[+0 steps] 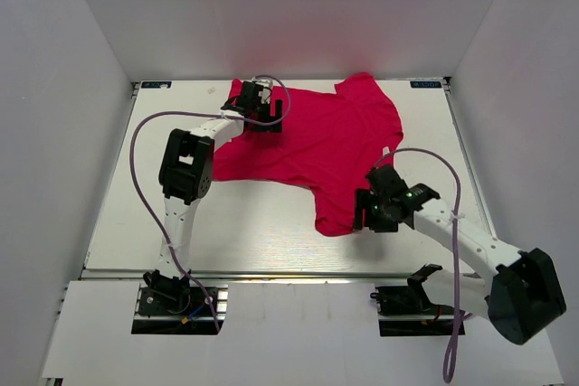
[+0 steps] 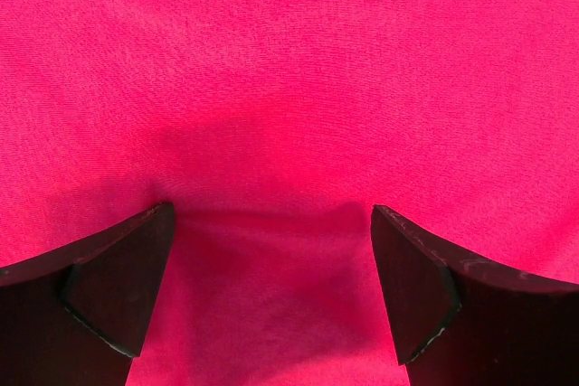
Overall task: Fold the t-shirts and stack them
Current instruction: Flatten out the tshirt
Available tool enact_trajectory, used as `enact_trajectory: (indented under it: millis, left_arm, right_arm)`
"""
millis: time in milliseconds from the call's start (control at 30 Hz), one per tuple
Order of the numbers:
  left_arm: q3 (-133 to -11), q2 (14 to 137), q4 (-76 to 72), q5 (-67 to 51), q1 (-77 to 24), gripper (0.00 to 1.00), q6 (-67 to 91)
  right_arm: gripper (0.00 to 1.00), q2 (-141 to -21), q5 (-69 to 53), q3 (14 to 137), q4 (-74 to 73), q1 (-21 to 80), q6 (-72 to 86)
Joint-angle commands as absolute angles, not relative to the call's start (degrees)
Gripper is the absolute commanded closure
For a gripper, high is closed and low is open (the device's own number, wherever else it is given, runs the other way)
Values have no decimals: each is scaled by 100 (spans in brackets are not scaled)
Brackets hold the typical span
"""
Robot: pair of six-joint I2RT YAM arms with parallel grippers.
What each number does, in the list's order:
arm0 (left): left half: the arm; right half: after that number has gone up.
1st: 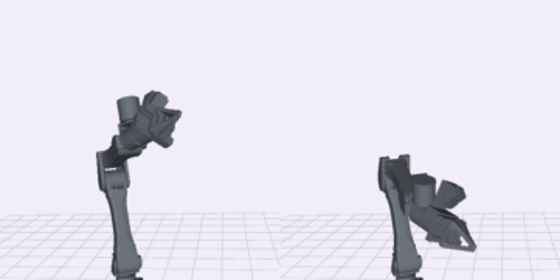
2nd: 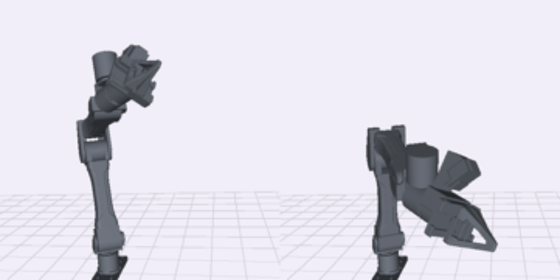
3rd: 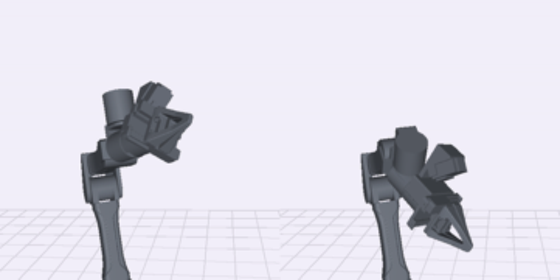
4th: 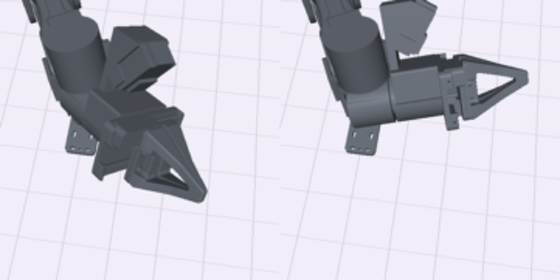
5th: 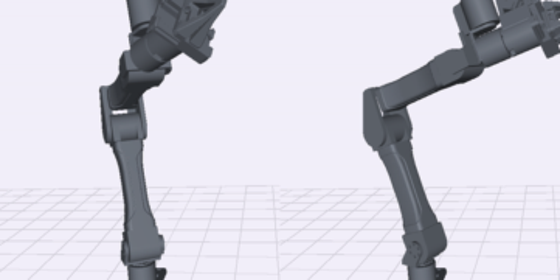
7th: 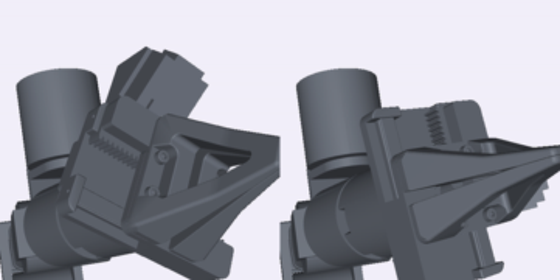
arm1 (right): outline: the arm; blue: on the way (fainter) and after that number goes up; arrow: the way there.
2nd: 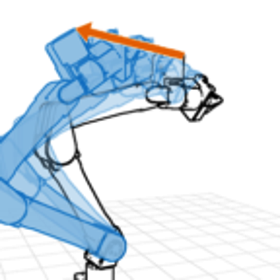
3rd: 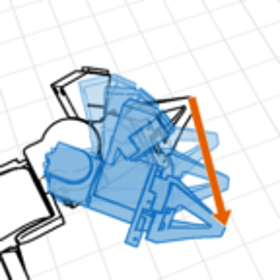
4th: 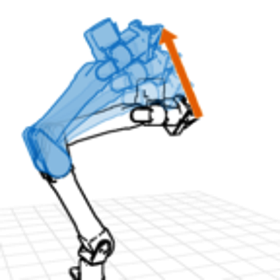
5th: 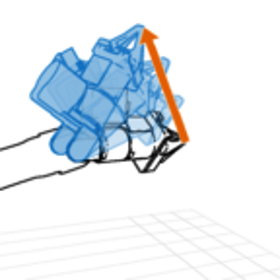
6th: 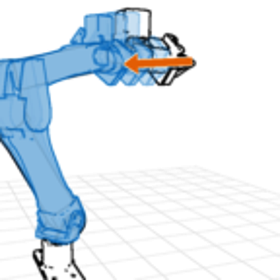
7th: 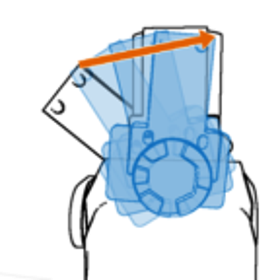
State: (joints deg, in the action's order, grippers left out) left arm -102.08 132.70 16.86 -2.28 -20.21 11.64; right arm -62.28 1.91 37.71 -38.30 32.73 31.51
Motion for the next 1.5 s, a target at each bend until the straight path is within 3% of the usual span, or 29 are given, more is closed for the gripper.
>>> enact_trajectory:
  millis: [0,267,467,733,767,833,1267,1467]
  left_arm:
    - [-10002,13447,2224,-149,-1960,0,1230]
    - [-9940,13395,2162,-149,-1960,0,1230]
    - [-9888,13395,2109,-202,-1960,0,1283]
    - [-9835,13395,2109,-202,-1960,0,1283]
    - [-9835,13395,2109,-202,-1960,0,1283]
    - [-9835,13447,2109,-202,-1960,0,1283]
    - [-9835,13499,2162,-141,-1907,0,1283]
    - [-9835,13500,2162,-141,-1907,0,1336]
  right_arm:
    - [34,-6643,1423,4262,-4157,3278,3541]
    - [48,-7022,935,4210,-3586,3287,3823]
    - [48,-6724,71,3807,-3016,3278,3972]
    - [48,-7119,97,3709,-2822,3269,4025]
    - [58,-7145,88,3692,-2778,3270,3999]
    - [100,-7154,97,3683,-2725,3278,4017]
    - [100,-5529,-335,4780,-5351,3270,4421]
    - [100,-5589,-667,3635,-5476,3287,4614]
